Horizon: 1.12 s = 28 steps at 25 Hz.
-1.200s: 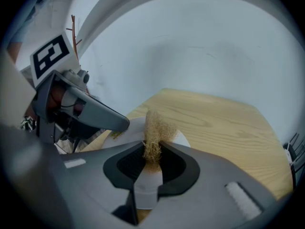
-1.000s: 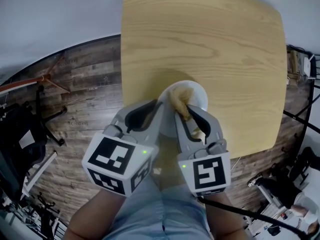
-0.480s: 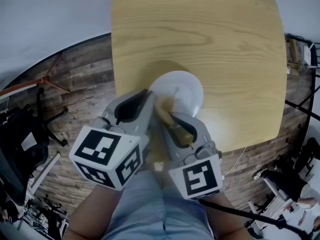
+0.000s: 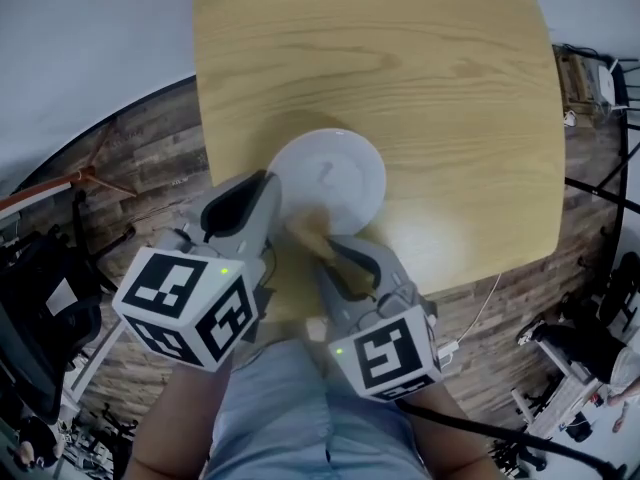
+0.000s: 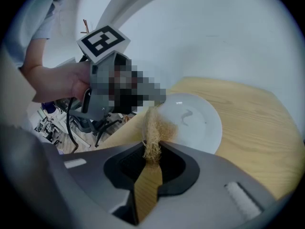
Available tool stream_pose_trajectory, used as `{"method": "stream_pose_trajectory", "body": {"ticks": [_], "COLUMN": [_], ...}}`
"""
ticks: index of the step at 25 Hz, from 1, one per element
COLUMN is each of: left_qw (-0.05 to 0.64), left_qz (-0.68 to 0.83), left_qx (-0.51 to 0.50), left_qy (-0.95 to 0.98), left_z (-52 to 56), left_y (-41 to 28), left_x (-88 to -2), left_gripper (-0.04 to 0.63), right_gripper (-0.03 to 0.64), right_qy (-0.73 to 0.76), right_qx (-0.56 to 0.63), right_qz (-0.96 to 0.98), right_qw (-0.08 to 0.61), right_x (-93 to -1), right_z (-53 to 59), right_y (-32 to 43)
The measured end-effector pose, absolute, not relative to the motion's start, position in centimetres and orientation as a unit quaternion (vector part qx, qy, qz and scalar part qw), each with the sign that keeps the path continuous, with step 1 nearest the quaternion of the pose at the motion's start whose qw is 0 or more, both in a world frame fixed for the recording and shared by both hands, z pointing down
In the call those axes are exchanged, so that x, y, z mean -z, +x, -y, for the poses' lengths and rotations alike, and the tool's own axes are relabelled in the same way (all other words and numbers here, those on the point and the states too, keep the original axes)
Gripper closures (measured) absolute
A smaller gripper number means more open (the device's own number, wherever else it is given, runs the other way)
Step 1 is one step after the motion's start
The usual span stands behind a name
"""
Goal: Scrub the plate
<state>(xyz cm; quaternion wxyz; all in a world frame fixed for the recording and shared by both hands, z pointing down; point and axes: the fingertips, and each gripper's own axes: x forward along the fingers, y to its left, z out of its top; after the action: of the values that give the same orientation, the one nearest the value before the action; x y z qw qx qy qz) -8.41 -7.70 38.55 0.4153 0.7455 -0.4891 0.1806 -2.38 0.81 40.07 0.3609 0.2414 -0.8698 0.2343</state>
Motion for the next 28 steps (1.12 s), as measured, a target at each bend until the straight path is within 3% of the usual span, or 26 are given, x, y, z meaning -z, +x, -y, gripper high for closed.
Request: {"method": "stream_pose_trajectory", "body": {"ticks": [28], "left_qw": [0.392], "left_qz": [0.467], "left_qx": [-0.215], "left_qy": [0.763], "left_z": [7.2], "left_y": [-7.6], "left_x": [-37.8], "left_gripper": [0.538], "right_gripper": [0.546], "right_qy": [0.368], "right_qx": [-0.234], "right_qz": [0.807], "right_qw": [0.397], "right_x": [-40.8], "right_z": [4.2], "right_y": [6.3]}}
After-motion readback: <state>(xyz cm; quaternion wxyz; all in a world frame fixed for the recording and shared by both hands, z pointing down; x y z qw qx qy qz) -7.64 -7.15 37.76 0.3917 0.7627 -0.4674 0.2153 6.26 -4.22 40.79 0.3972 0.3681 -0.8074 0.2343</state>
